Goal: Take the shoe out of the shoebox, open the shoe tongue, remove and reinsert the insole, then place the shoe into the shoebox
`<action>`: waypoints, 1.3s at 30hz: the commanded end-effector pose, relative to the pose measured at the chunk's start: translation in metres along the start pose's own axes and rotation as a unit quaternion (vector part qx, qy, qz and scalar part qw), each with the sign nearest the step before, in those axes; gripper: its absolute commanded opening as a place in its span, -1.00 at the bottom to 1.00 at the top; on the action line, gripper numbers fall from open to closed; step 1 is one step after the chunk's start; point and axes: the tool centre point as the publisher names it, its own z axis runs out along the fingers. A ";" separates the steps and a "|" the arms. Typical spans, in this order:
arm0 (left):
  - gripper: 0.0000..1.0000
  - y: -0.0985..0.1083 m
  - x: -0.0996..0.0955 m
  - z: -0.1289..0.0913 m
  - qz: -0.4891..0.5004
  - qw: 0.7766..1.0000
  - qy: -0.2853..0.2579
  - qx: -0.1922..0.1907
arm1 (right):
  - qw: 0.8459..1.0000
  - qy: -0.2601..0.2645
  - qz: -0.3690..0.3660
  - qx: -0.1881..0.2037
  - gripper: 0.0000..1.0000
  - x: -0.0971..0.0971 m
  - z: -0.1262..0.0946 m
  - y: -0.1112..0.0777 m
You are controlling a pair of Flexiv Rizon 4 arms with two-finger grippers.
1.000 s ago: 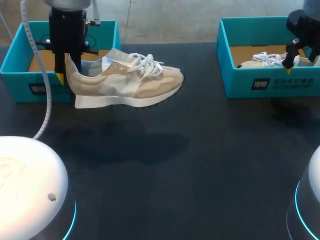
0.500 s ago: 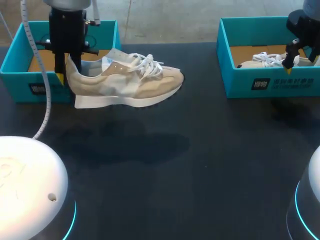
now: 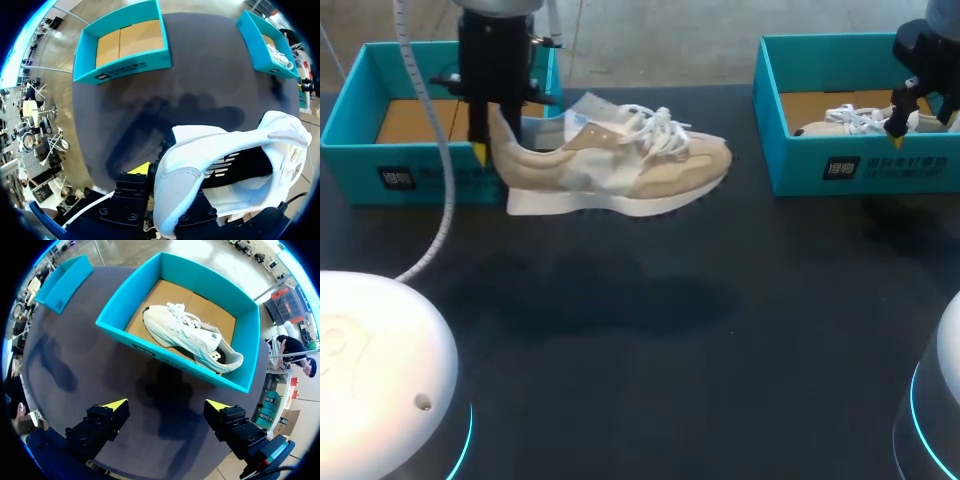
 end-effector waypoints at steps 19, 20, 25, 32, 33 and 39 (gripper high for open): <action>-1.00 -0.001 0.059 -0.001 0.020 1.000 0.006 0.012 | 1.000 0.000 0.000 -0.001 1.00 0.000 0.000 -0.001; -1.00 -0.001 0.059 -0.001 0.018 1.000 0.008 0.014 | 1.000 0.000 0.000 -0.001 1.00 0.000 0.000 -0.001; -1.00 -0.006 0.057 0.010 0.011 1.000 0.009 0.014 | 1.000 0.000 0.000 -0.001 1.00 0.000 0.000 -0.001; -1.00 -0.008 0.067 0.038 0.015 1.000 0.005 0.002 | 1.000 0.000 0.000 -0.001 1.00 0.000 0.000 -0.001; -1.00 -0.008 0.068 0.042 0.015 1.000 0.004 0.003 | 1.000 0.000 0.000 -0.001 1.00 0.000 0.000 -0.001; -1.00 -0.011 0.072 0.056 0.015 1.000 0.004 0.007 | 1.000 0.000 0.000 -0.001 1.00 0.000 0.000 -0.001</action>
